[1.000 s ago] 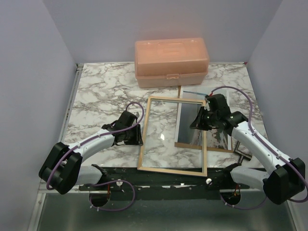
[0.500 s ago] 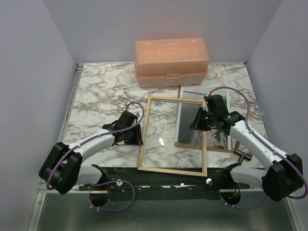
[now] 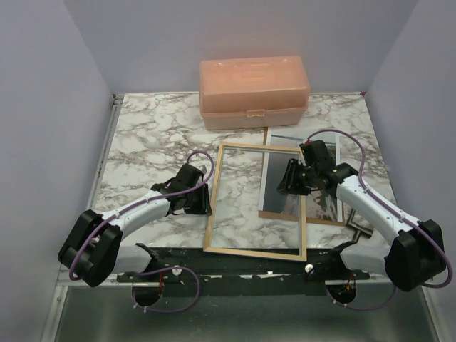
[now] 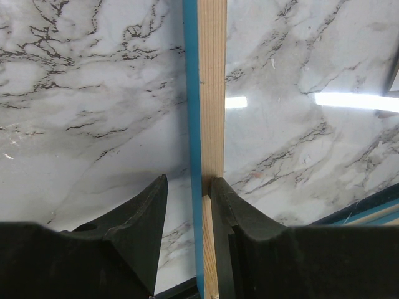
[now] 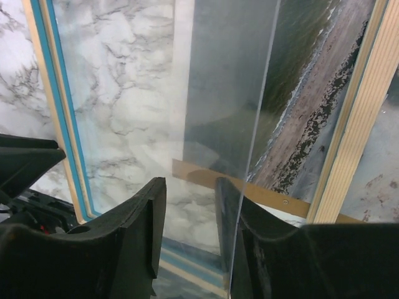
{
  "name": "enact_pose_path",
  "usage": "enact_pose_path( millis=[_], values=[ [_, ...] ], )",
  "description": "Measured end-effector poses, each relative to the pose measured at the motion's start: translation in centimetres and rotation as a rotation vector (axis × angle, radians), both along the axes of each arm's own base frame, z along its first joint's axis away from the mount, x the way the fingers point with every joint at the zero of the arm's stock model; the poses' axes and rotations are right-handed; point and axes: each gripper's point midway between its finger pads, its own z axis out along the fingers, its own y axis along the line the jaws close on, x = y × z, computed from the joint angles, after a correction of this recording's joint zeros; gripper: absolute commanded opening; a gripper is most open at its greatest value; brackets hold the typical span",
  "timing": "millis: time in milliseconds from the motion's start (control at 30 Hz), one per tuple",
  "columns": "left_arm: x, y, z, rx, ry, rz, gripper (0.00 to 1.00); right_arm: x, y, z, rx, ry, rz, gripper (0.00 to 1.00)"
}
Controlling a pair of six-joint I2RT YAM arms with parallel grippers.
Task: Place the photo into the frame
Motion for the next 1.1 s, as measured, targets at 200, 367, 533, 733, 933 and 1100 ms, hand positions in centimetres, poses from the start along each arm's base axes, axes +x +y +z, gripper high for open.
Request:
enact_pose_path(
  millis=[200, 367, 533, 733, 933, 1100],
  values=[
    [0.0, 0.0, 0.0, 0.001, -0.001, -0.003, 0.35, 0.0, -0.1, -1.0, -0.020, 0.025, 0.000, 0.74],
    [0.0, -0.1, 0.0, 0.001, -0.002, -0.005, 0.35, -0.2, -0.2, -2.0, -0.033, 0.049, 0.005, 0.90],
    [0.0, -0.1, 0.0, 0.002, -0.002, -0.005, 0.35, -0.4, -0.2, -2.8, -0.044, 0.068, 0.005, 1.00],
    [0.0, -0.1, 0.0, 0.002, -0.002, -0.005, 0.35, -0.4, -0.6, -3.3, -0.063, 0.071, -0.005, 1.00],
    [0.0, -0.1, 0.0, 0.003, -0.002, -0.006, 0.35, -0.3, -1.2, -3.6, -0.094, 0.067, -0.024, 1.00],
    [0.0, -0.1, 0.0, 0.004, -0.002, -0.006, 0.35, -0.3, -2.0, -4.3, -0.134, 0.076, -0.043, 1.00]
  ],
)
